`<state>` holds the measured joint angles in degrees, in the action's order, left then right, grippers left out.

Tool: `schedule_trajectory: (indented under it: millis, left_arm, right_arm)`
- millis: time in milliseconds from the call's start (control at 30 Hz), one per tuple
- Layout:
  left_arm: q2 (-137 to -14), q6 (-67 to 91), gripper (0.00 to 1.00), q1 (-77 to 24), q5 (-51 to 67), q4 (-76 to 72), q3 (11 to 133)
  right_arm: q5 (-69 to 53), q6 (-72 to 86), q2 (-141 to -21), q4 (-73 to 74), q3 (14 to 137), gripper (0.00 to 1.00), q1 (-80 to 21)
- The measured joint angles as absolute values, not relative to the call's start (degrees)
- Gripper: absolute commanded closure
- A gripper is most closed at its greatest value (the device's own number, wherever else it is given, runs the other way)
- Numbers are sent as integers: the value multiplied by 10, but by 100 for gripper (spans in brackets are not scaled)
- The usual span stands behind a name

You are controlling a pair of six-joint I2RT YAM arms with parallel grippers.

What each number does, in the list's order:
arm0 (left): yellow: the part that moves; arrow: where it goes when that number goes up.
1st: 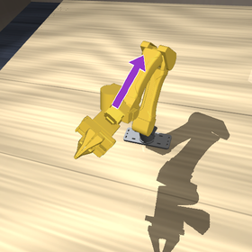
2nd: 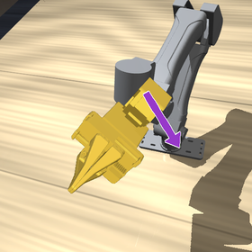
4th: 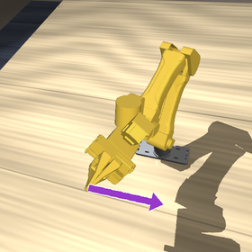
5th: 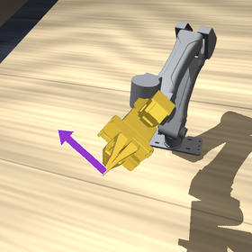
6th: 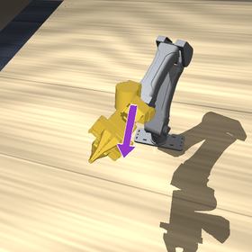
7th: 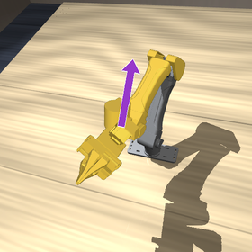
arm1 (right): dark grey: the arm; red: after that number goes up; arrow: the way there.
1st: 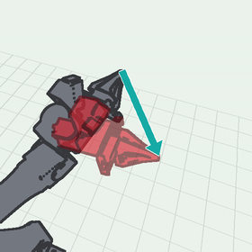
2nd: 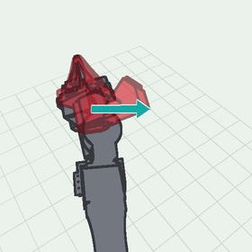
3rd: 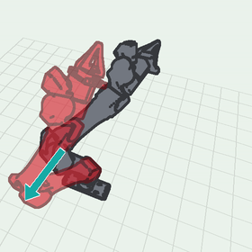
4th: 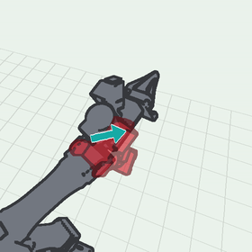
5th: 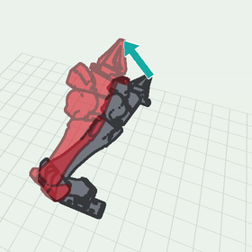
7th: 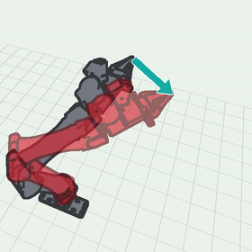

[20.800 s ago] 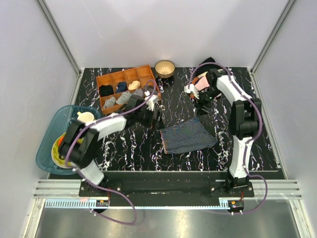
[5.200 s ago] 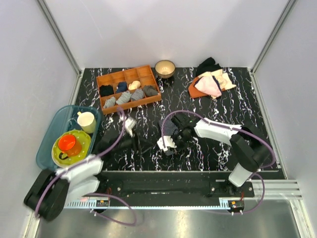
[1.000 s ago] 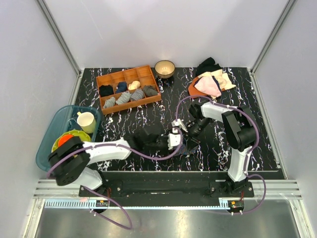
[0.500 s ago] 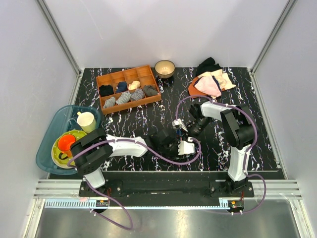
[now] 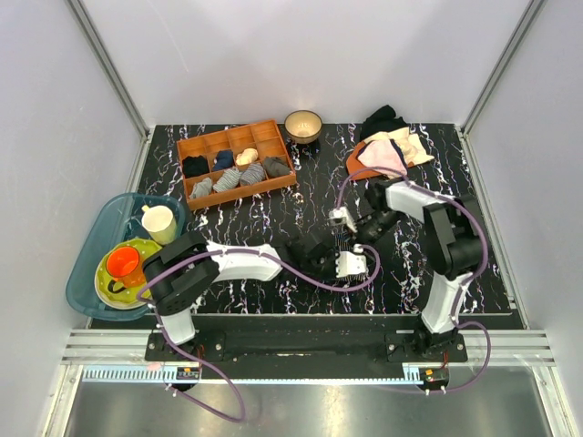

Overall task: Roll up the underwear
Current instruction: Roll the underwear to the center of the board.

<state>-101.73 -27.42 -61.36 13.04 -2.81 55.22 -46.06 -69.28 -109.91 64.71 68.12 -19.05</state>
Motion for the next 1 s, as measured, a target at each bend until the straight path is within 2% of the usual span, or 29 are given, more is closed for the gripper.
schedule_trajectory:
  millis: [200,367,400,533,667,733,1000]
  left_arm:
    - [-1026,-242,96,-577,206,-18,563]
    - [-1065,-190,96,-517,331,24,612]
    - [-1079,-178,95,-504,361,38,628]
    - [-1144,-132,94,-458,477,104,703]
    - [-1214,-88,93,-425,571,170,776]
    - [-1250,-62,92,-408,618,197,809]
    - [-1293,4,89,-387,676,220,839]
  right_arm:
    - [-459,-691,-985,637,677,43,-67]
    - [-452,-707,-880,623,637,38,-7]
    - [-451,-714,-858,620,621,34,-4]
    - [-473,-795,-745,619,532,7,-8]
    - [-475,-842,-641,581,455,3,-72]
    - [-446,-840,-611,517,418,5,-158]
    - [-331,-819,-698,322,389,8,-287]
